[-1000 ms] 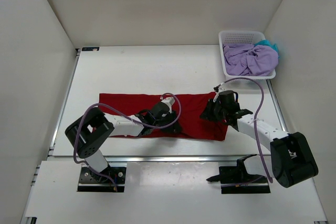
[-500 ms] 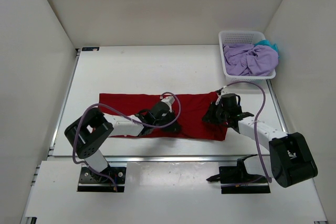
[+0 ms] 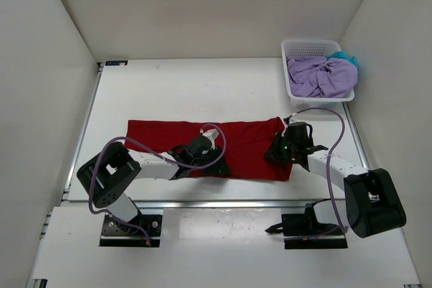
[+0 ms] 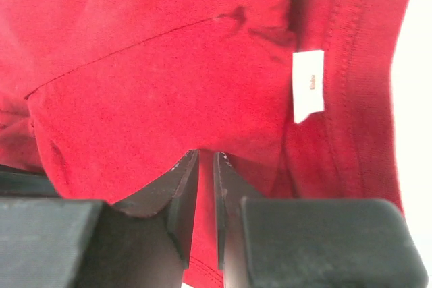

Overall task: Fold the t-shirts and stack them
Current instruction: Fold the other side of the tshirt into a rectangle

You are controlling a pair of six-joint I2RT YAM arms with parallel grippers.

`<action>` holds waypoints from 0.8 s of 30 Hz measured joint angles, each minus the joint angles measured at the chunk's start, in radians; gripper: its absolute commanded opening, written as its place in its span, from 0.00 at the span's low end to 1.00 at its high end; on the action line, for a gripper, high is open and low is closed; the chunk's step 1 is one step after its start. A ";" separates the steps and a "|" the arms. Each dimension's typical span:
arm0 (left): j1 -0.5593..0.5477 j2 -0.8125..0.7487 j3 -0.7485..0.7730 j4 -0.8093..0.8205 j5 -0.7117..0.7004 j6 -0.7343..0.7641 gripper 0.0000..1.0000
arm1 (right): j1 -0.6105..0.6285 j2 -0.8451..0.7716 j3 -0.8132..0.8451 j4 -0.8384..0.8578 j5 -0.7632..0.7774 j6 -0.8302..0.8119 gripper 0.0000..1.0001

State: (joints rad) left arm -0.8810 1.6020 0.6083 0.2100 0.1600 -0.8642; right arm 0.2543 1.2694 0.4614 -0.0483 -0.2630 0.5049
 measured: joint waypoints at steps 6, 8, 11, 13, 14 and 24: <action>0.048 -0.116 -0.031 -0.031 0.014 0.010 0.55 | -0.006 -0.052 0.082 -0.083 0.054 -0.008 0.27; 0.066 -0.162 -0.025 -0.052 0.008 0.027 0.54 | -0.050 -0.047 0.137 -0.067 0.032 -0.007 0.30; 0.106 -0.193 0.017 -0.072 0.005 0.055 0.54 | -0.138 0.006 0.207 -0.010 0.008 -0.008 0.31; 0.143 -0.180 0.064 -0.071 0.008 0.067 0.52 | -0.187 0.074 0.248 0.034 -0.013 -0.011 0.31; 0.161 -0.165 0.086 -0.064 0.010 0.070 0.53 | -0.206 0.110 0.262 0.053 -0.025 -0.012 0.31; 0.335 0.170 0.346 -0.031 0.044 0.097 0.51 | -0.237 0.298 0.312 0.100 -0.112 -0.016 0.29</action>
State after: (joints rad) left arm -0.5457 1.7718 0.9543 0.1795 0.2043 -0.7677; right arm 0.0170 1.5669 0.7734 0.0517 -0.3752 0.4889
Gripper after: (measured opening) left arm 0.517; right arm 0.308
